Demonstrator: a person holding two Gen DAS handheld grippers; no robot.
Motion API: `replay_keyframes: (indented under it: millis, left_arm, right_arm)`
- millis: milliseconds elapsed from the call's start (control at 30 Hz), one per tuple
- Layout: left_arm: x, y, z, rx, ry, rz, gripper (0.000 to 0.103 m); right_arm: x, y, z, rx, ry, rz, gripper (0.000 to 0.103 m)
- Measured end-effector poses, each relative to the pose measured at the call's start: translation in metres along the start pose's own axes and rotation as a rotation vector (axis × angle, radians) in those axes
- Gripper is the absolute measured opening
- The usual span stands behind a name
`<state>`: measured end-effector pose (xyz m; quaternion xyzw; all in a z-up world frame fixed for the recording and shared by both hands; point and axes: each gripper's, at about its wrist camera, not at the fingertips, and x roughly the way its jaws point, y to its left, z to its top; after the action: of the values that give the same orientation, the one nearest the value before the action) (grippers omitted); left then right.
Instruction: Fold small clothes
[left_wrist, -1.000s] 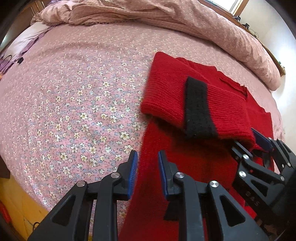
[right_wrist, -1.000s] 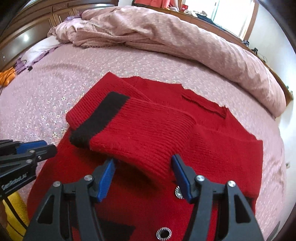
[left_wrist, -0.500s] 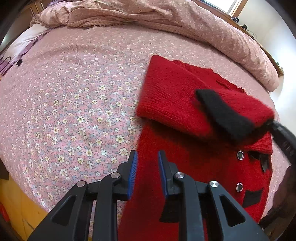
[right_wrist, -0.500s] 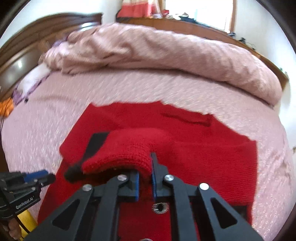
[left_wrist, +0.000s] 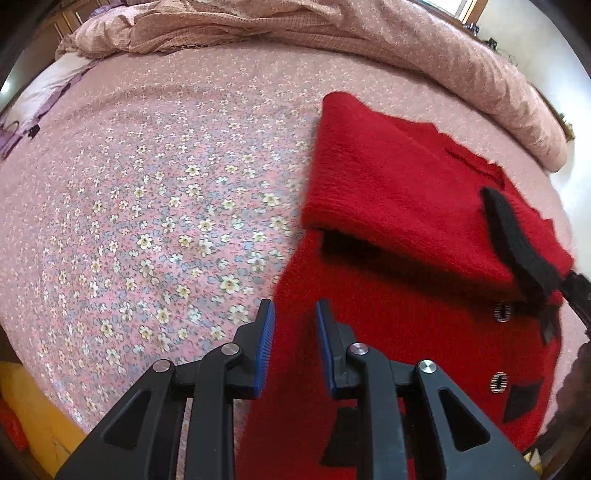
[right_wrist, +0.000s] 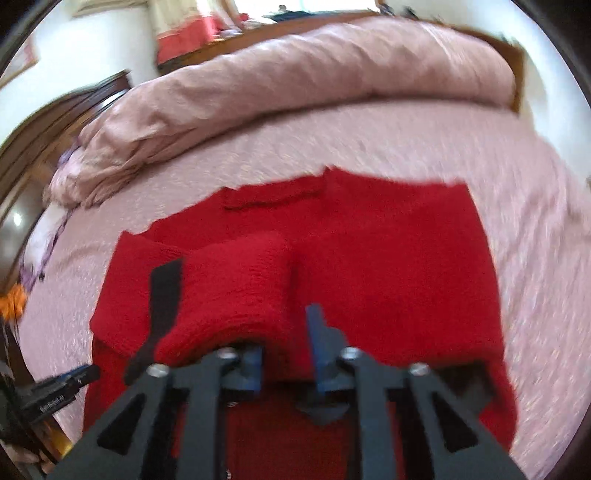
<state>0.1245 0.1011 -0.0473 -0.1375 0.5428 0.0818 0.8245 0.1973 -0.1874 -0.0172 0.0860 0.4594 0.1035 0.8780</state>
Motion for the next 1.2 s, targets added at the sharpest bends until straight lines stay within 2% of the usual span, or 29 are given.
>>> replay_keyframes:
  millis: [67,200,400,500,767,967,1200]
  left_arm:
    - [0.005,0.002,0.000,-0.004,0.009,0.008,0.016]
    - [0.008,0.004,0.001,-0.019,0.005,0.000,0.016]
    - [0.012,0.000,0.003,-0.011,-0.002,0.011,0.016]
    - [0.013,-0.002,0.003,-0.009,-0.005,0.013,0.016]
    - [0.001,0.000,0.003,-0.007,-0.009,-0.007,0.016]
    - [-0.028,-0.005,0.011,0.021,-0.072,-0.034,0.016]
    - [-0.033,-0.025,0.032,0.070,-0.098,-0.079,0.016]
  right_arm:
    - [0.000,-0.015,-0.004,0.065,-0.006,0.024,0.042]
    - [-0.007,-0.044,-0.008,0.181,-0.025,0.061,0.047]
    - [-0.009,-0.079,-0.016,0.318,-0.021,0.116,0.047]
    - [-0.013,-0.093,-0.020,0.358,-0.033,0.108,0.047]
    - [-0.035,-0.106,-0.023,0.303,-0.054,0.010,0.047]
    - [-0.059,-0.114,-0.017,0.235,-0.093,-0.061,0.047]
    - [-0.039,-0.104,0.015,0.115,-0.071,-0.085,0.047]
